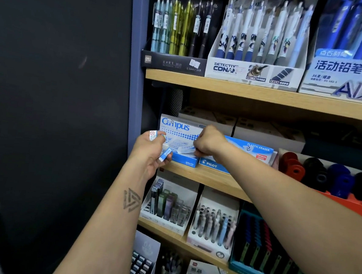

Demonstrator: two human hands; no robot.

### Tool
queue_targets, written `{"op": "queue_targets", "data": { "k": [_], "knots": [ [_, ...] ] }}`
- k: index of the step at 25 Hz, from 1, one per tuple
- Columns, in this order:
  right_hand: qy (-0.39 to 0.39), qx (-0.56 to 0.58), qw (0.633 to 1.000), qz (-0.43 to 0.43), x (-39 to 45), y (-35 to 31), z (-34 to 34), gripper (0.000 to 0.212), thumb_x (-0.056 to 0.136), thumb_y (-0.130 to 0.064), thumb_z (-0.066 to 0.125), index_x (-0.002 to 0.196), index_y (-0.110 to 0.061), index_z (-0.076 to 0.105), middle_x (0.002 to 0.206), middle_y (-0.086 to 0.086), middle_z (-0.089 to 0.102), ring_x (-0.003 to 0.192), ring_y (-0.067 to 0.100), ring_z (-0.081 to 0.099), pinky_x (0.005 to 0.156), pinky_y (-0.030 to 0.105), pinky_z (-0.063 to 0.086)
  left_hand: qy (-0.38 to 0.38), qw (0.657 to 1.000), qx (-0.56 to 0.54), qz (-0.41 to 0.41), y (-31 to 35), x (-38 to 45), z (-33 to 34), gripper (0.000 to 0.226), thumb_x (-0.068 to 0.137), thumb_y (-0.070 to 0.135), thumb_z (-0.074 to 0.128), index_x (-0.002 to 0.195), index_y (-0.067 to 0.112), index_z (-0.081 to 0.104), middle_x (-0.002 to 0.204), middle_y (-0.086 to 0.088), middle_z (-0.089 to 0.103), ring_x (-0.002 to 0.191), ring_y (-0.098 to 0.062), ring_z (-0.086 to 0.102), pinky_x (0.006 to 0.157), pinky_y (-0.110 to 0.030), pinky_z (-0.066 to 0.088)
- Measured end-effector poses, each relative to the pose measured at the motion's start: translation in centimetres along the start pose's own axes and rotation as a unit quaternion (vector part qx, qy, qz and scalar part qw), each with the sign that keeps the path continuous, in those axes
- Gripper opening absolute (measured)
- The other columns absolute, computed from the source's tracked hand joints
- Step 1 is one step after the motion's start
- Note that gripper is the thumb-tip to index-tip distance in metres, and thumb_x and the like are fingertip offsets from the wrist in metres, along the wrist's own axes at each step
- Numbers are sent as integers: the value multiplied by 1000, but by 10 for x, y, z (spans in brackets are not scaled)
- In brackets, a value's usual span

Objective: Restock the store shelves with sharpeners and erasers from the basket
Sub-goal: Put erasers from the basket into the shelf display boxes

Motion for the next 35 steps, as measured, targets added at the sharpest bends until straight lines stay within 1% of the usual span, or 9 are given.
{"op": "queue_targets", "data": {
  "k": [2, 5, 8, 14, 23, 26, 29, 32, 35],
  "knots": [
    [-12, -95, 995, -36, -3, -13, 1, 8, 82, -10, 72, 80, -6, 65, 73, 7, 70, 73, 19, 70, 57, 26, 54, -3, 1000, 1, 1, 1, 0, 0, 19, 103, 12, 48, 117, 11, 60, 111, -22, 67, 61, -24, 59, 44, -24, 49],
    [-52, -199, 976, -74, -4, -25, 10, 20, 75, -13, 80, 91, -5, 71, 92, 9, 73, 87, 21, 70, 71, 33, 58, 7, 1000, 2, 2, 5, 1, -8, 17, 103, 12, 48, 114, 10, 61, 109, -21, 68, 61, -24, 60, 44, -24, 49],
    [-65, -225, 968, -92, 1, -28, 17, 20, 75, -10, 78, 92, -6, 68, 97, 9, 72, 90, 23, 68, 72, 34, 58, 12, 1000, -5, 1, 9, 1, -18, 14, 103, 11, 48, 105, 11, 62, 106, -21, 68, 63, -24, 61, 43, -23, 47],
    [41, -39, 993, -100, 32, -39, 9, 15, 76, -19, 82, 88, -13, 75, 94, 7, 74, 93, 21, 69, 85, 31, 56, -1, 999, -31, -16, 9, 3, -28, 10, 102, 8, 52, 108, 11, 59, 103, -22, 67, 65, -25, 60, 43, -22, 48],
    [112, -15, 991, -66, 55, -39, 52, 19, 88, -3, 63, 105, -9, 71, 112, 14, 69, 103, 31, 66, 89, 35, 54, -47, 997, -54, -16, 1, 8, -13, 10, 97, 4, 60, 106, 9, 59, 104, -21, 61, 63, -25, 59, 44, -20, 48],
    [3, 172, 979, -108, 33, -47, 46, 25, 89, 6, 56, 97, -10, 74, 97, 10, 74, 87, 19, 69, 78, 28, 55, -51, 998, -47, -12, -1, 8, -10, 13, 97, 6, 62, 109, 9, 59, 105, -19, 61, 63, -25, 61, 44, -21, 47],
    [-206, 349, 900, -159, -2, -57, 41, 42, 82, 25, 50, 100, -6, 72, 102, 18, 74, 93, 21, 71, 83, 30, 59, -57, 998, -41, -12, -1, 4, -7, 6, 97, 9, 63, 101, 9, 60, 102, -20, 65, 61, -24, 61, 43, -22, 46],
    [-183, 218, 927, -244, -19, -50, 21, 33, 77, 17, 72, 100, -6, 75, 93, 18, 75, 83, 12, 68, 82, 27, 59, -58, 997, -50, -9, 0, 0, -1, 5, 98, 10, 62, 96, 10, 57, 85, -19, 65, 57, -22, 59, 41, -20, 44],
    [-119, 147, 948, -255, -24, -35, 1, 27, 75, 4, 81, 99, -6, 76, 90, 13, 75, 77, 9, 65, 78, 26, 57, -40, 998, -48, -11, 0, -3, 2, 8, 100, 17, 60, 95, 10, 58, 79, -14, 65, 53, -22, 58, 39, -18, 40]
  ]
}}
Point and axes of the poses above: each hand's wrist, its own x-axis towards the middle knuckle, its own z-axis out of the palm, y = z × x, the point moved 8 cm from there along x, towards the middle knuckle
